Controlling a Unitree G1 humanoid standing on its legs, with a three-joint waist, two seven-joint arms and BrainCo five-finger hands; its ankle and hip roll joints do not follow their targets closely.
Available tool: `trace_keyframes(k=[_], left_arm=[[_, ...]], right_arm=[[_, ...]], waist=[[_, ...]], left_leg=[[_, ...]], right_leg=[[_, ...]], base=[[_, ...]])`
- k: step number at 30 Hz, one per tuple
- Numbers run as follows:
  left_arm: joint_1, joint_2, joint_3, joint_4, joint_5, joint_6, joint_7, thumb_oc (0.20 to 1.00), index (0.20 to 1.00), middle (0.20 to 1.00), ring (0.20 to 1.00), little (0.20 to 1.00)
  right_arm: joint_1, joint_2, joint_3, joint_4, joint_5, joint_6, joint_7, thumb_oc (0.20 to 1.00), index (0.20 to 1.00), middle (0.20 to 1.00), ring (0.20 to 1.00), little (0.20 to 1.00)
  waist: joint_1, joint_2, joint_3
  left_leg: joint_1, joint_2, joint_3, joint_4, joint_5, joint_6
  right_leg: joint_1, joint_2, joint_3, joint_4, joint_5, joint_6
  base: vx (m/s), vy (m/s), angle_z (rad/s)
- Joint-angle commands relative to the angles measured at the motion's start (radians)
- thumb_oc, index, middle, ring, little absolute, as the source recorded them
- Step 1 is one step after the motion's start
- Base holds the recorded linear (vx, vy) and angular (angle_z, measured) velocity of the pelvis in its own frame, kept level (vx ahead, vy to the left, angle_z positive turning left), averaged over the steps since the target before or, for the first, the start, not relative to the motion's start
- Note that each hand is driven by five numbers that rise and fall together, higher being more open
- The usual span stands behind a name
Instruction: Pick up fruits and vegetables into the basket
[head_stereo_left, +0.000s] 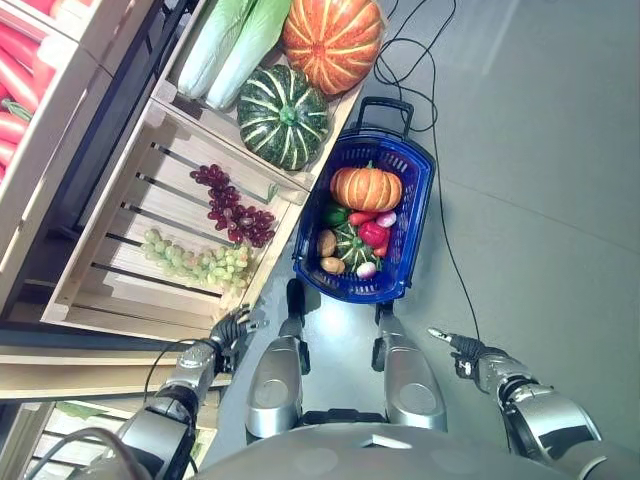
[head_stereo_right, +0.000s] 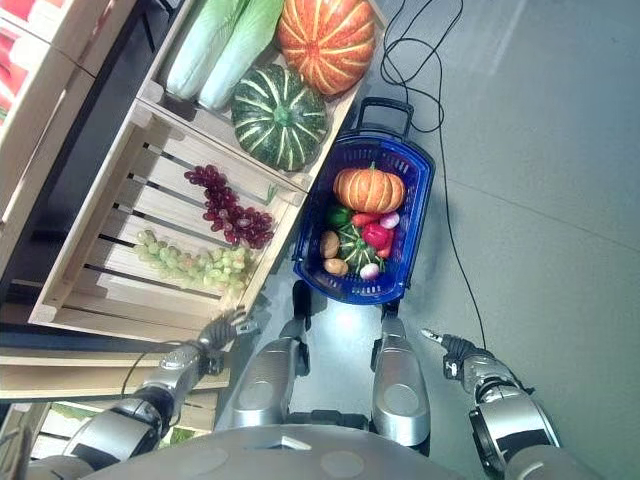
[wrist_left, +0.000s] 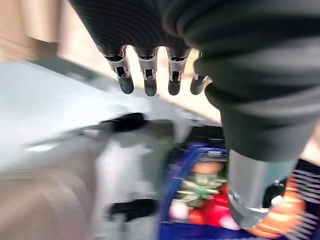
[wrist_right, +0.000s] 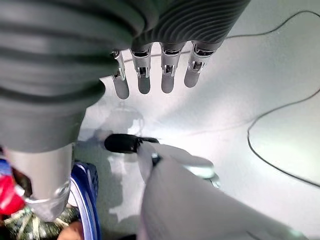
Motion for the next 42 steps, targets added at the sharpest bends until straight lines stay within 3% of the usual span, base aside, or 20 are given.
trace_keyframes(k=[1, 6, 12, 18, 20, 29, 42], left_arm=[[-0.077, 0.058, 0.011, -0.043, -0.148, -0.108, 0.045, 1.0, 1.0, 1.0, 1.0, 1.0], [-0.128, 0.1, 0.046, -0.175, -0.261, -0.158, 0.068, 1.0, 1.0, 1.0, 1.0, 1.0], [-0.154, 0.125, 0.065, -0.266, -0.265, -0.207, 0.136, 1.0, 1.0, 1.0, 1.0, 1.0], [-0.199, 0.163, 0.083, -0.274, -0.111, -0.225, 0.331, 1.0, 1.0, 1.0, 1.0, 1.0], [-0.22, 0.189, 0.08, -0.261, -0.005, -0.212, 0.425, 1.0, 1.0, 1.0, 1.0, 1.0], [-0.345, 0.332, -0.012, -0.146, 0.454, -0.063, 0.651, 1.0, 1.0, 1.0, 1.0, 1.0], [-0.456, 0.401, -0.178, -0.079, 0.799, 0.045, 0.758, 1.0, 1.0, 1.0, 1.0, 1.0]], right_arm=[[-0.029, -0.044, 0.028, -0.003, 0.054, -0.004, 0.008, 1.0, 1.0, 1.0, 1.0, 1.0], [-0.045, -0.042, 0.026, -0.012, 0.086, -0.018, 0.001, 1.0, 1.0, 1.0, 1.0, 1.0], [-0.041, -0.04, 0.011, -0.019, 0.106, -0.023, -0.017, 1.0, 1.0, 1.0, 1.0, 1.0], [-0.062, -0.052, 0.01, -0.023, 0.12, -0.018, -0.014, 1.0, 1.0, 1.0, 1.0, 1.0], [-0.073, -0.054, 0.018, -0.027, 0.126, -0.015, -0.014, 1.0, 1.0, 1.0, 1.0, 1.0], [-0.11, -0.086, 0.051, -0.029, 0.143, -0.016, 0.004, 1.0, 1.0, 1.0, 1.0, 1.0], [-0.152, -0.099, 0.08, -0.025, 0.152, -0.013, 0.011, 1.0, 1.0, 1.0, 1.0, 1.0]], waist=[[0.013, -0.017, 0.047], [0.022, -0.026, 0.097], [0.031, -0.025, 0.103], [0.024, -0.034, 0.103], [0.021, -0.041, 0.103], [0.0, -0.057, 0.103], [-0.01, -0.057, 0.103]], left_leg=[[-0.083, -0.054, -0.032, 0.052, -0.058, 0.031], [-0.209, -0.078, -0.036, 0.237, -0.098, 0.038], [-0.354, -0.097, -0.052, 0.398, -0.141, 0.056], [-0.436, -0.102, -0.06, 0.455, -0.154, 0.066], [-0.455, -0.101, -0.057, 0.467, -0.158, 0.067], [-0.511, -0.089, -0.048, 0.479, -0.147, 0.059], [-0.537, -0.081, -0.039, 0.479, -0.141, 0.051]], right_leg=[[-0.065, 0.011, -0.005, 0.14, -0.11, -0.001], [-0.168, 0.015, -0.024, 0.301, -0.158, -0.018], [-0.315, 0.008, -0.019, 0.48, -0.207, -0.024], [-0.402, 0.02, 0.01, 0.534, -0.214, -0.029], [-0.42, 0.027, 0.014, 0.543, -0.218, -0.032], [-0.469, 0.04, 0.022, 0.535, -0.208, -0.041], [-0.488, 0.036, 0.006, 0.537, -0.213, -0.046]], base=[[-0.11, -0.011, 0.03], [-0.11, -0.04, 0.12], [-0.08, -0.012, 0.15], [-0.08, -0.011, 0.14], [-0.07, 0.005, 0.07], [-0.05, 0.015, 0.0], [0.0, 0.004, -0.01]])
